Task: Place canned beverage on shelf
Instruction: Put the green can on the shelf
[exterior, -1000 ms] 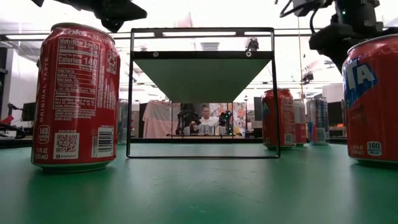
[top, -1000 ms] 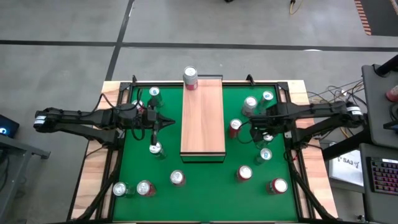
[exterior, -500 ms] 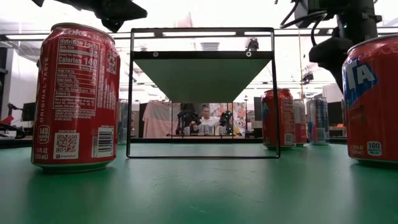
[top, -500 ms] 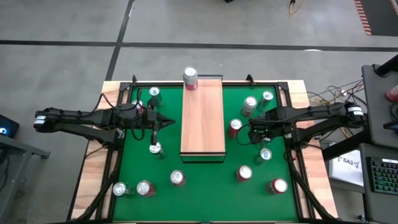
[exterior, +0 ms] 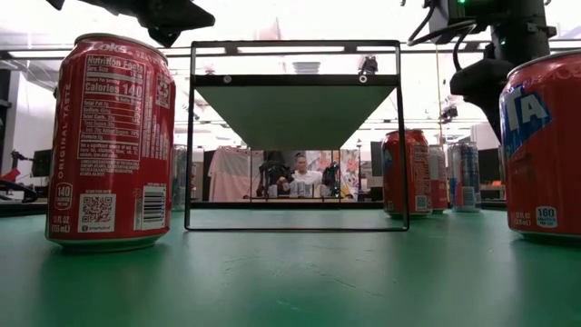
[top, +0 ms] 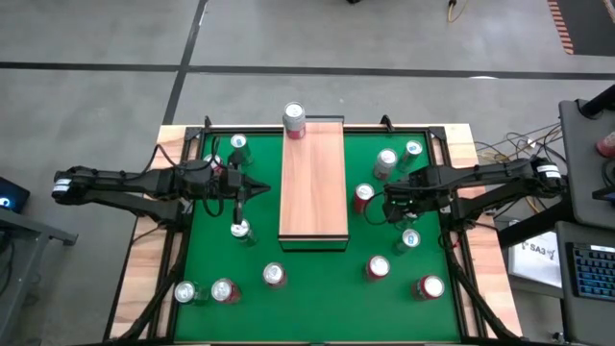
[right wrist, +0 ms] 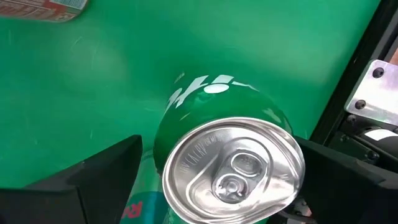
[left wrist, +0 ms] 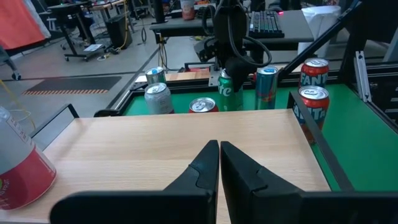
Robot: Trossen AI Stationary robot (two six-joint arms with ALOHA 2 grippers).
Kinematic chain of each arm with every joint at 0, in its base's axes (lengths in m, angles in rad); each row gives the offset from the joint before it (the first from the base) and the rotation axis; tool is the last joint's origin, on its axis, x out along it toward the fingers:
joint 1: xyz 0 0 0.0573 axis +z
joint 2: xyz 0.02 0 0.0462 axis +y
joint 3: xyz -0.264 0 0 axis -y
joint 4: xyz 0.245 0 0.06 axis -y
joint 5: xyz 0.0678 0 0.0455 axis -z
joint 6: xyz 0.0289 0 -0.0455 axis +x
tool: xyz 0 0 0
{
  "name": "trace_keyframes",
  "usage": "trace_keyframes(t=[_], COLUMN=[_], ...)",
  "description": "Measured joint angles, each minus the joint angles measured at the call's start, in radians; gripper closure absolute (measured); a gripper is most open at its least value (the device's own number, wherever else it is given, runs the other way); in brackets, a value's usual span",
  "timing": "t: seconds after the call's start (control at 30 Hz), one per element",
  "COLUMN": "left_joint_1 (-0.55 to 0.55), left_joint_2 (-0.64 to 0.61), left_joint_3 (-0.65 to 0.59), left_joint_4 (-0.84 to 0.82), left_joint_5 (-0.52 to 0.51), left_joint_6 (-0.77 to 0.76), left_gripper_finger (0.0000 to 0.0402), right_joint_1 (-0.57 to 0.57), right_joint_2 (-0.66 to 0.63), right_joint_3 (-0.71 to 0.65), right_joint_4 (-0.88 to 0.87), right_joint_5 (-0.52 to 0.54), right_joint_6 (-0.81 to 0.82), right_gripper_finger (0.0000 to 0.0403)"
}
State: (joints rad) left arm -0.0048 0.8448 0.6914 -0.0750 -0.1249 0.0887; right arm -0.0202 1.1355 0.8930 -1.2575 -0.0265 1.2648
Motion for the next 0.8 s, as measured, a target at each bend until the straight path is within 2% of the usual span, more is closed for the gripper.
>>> trace_keyframes(t=[0.3,0.8], left_joint_1=[0.000,0.000], left_joint_2=[0.000,0.000], left_joint_3=[0.000,0.000], left_joint_4=[0.000,0.009], left_joint_5=[0.000,0.000], left_joint_6=[0.000,-0.009], left_gripper_finger=[0.0402,0.0402], right_joint_1=[0.000,0.000], right_joint_2=[0.000,-0.001], right_joint_3=[-0.015,-0.014], right_joint_4=[0.017,0.018], right_joint_5=[0.000,0.023], right_joint_6=[0.010,-0.012], right_gripper_finger=[0.0101,0.0102])
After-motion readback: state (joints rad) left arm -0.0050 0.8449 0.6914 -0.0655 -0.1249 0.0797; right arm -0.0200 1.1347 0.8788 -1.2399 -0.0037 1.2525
